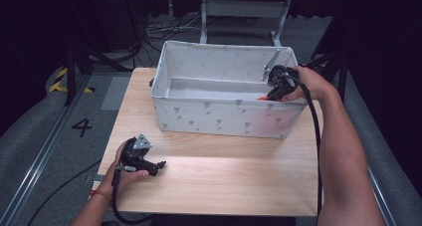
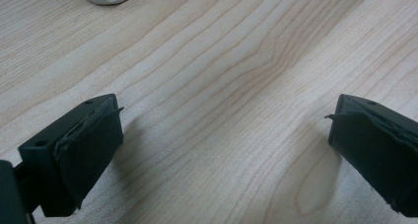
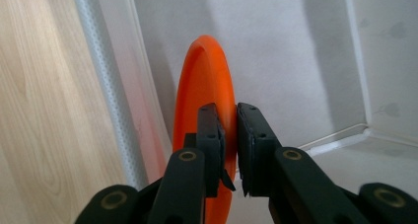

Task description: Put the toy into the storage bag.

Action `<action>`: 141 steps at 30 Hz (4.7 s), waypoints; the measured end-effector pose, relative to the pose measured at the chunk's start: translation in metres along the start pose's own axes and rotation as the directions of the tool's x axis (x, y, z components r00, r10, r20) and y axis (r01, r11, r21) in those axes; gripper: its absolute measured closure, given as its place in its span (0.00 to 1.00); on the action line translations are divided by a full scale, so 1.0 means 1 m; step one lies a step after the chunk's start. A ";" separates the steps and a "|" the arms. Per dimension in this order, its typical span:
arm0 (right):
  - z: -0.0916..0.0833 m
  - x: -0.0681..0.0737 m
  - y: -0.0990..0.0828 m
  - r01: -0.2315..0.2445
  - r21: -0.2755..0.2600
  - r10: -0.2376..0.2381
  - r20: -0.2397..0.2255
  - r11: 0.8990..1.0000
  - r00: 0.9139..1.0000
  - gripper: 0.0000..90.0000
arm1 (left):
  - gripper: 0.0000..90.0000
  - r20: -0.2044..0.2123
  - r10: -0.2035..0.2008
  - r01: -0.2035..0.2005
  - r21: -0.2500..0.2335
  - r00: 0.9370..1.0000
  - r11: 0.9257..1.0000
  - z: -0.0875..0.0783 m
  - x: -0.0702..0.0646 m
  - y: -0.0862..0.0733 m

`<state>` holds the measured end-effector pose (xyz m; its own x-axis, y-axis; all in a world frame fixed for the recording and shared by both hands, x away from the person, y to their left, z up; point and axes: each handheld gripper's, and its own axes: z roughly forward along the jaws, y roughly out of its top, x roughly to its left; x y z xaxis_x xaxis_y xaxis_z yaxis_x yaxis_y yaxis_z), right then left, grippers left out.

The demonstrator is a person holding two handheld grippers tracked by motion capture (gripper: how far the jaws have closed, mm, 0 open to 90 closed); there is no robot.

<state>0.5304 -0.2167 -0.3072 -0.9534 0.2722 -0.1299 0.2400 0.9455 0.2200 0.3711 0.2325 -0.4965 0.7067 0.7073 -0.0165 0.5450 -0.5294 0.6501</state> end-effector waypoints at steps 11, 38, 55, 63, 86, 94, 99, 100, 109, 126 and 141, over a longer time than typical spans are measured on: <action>0.005 0.003 0.006 0.012 0.054 -0.011 -0.007 0.998 1.000 0.89 | 0.01 -0.001 0.000 0.000 0.000 1.000 1.000 0.000 0.000 0.000; -0.028 0.020 -0.037 -0.211 -0.473 0.302 0.125 0.856 0.945 0.42 | 0.01 -0.001 -0.001 0.001 0.001 1.000 1.000 0.000 0.000 0.000; -0.052 0.061 -0.081 -0.309 -0.642 0.533 0.186 0.702 0.825 0.27 | 0.01 0.003 -0.005 0.005 0.000 1.000 1.000 0.000 0.000 0.000; -0.056 0.083 -0.099 -0.293 -0.660 0.542 0.207 0.692 0.815 0.27 | 0.01 0.006 -0.004 0.004 -0.001 1.000 1.000 0.000 0.000 0.000; -0.035 0.137 -0.148 -0.235 -0.648 0.521 0.292 0.725 0.802 0.28 | 0.01 0.005 -0.004 0.004 -0.001 1.000 1.000 0.000 0.000 0.000; -0.018 0.149 -0.158 -0.225 -0.606 0.501 0.336 0.763 0.797 0.28 | 0.01 0.004 -0.005 0.005 -0.001 1.000 1.000 0.000 0.000 -0.001; -0.003 0.152 -0.166 -0.238 -0.582 0.488 0.318 0.777 0.813 0.27 | 0.01 0.005 -0.005 0.005 -0.001 1.000 1.000 0.000 0.000 -0.001; 0.001 0.153 -0.167 -0.242 -0.575 0.487 0.320 0.782 0.813 0.27 | 0.01 0.005 -0.005 0.005 -0.001 1.000 1.000 0.000 0.000 -0.001; 0.030 0.155 -0.180 -0.284 -0.524 0.488 0.307 0.803 0.817 0.27 | 0.01 0.004 -0.005 0.005 -0.001 1.000 1.000 0.000 0.000 -0.001; 0.088 0.167 -0.215 -0.408 -0.499 0.557 0.193 0.764 0.808 0.25 | 0.01 0.004 -0.006 0.006 -0.001 1.000 1.000 0.000 0.000 -0.001; 0.120 0.177 -0.248 -0.546 -0.533 0.660 0.031 0.646 0.751 0.17 | 0.01 0.004 -0.005 0.005 -0.001 1.000 1.000 0.000 0.000 -0.001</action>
<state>0.3237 -0.3812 -0.5006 -0.5516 0.8339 0.0173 0.5782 0.3673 0.7285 0.3705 0.2327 -0.4968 0.7057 0.7081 -0.0232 0.5483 -0.5251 0.6508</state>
